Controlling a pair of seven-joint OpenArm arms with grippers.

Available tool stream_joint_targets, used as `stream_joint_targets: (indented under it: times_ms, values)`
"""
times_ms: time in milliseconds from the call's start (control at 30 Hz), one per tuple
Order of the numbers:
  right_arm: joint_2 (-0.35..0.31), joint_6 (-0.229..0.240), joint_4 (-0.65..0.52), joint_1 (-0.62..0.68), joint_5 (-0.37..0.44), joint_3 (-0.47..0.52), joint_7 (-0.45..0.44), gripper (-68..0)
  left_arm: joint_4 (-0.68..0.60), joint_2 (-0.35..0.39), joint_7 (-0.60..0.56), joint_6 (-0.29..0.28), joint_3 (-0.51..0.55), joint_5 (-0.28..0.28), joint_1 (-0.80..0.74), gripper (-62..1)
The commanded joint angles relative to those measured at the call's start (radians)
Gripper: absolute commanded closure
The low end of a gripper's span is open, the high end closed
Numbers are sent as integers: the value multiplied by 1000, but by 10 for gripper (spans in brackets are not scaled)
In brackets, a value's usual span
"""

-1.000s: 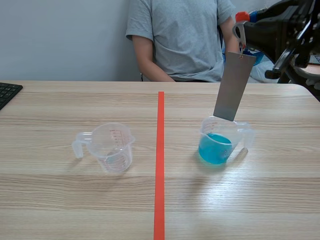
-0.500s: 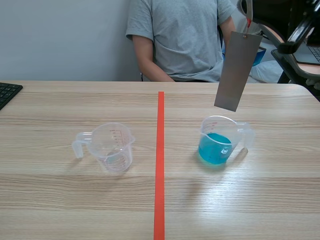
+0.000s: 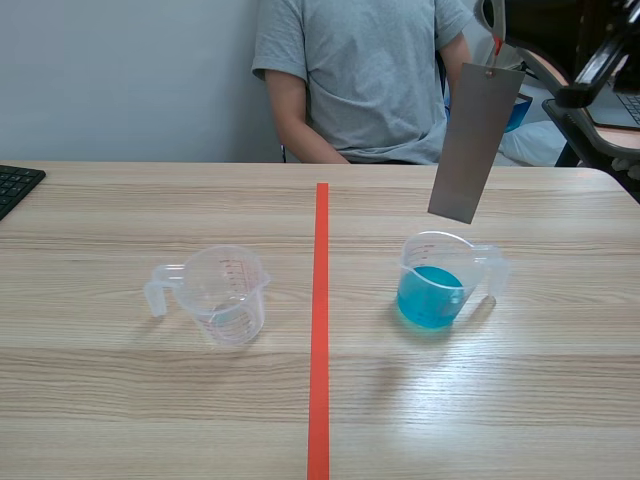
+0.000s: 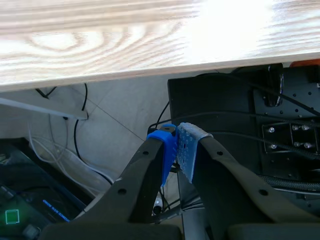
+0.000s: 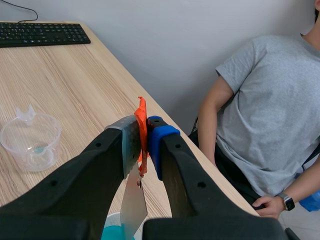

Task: Do the redox reaction experiment.
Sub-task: 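Raise the plate and point at it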

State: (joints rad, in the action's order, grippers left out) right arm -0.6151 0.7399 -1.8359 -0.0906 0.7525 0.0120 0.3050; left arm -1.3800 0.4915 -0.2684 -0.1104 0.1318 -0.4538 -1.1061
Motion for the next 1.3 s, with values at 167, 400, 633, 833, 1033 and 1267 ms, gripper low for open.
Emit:
stream_joint_targets:
  times_ms: [167,400,633,833,1033,1267]
  values:
    - [-10,6,-9,-20,15,14,-10,-13,-132,99,-55,-72,46,-7,-82,-36]
    - [-10,6,-9,-20,15,14,-10,-13,-206,260,-54,-144,53,-8,-72,-36]
    - [-10,6,-9,-20,15,14,-7,-13,-220,454,-50,-251,39,-39,58,-36]
    - [-10,6,-9,-20,15,14,-7,-13,-220,577,-50,-297,-38,-108,258,-36]
    - [-10,6,-9,-20,15,14,-7,-13,-220,628,-52,-304,-254,-115,563,-36]
    - [-10,6,-9,-20,16,14,-8,-13,-212,561,46,-262,-631,-104,980,-36]
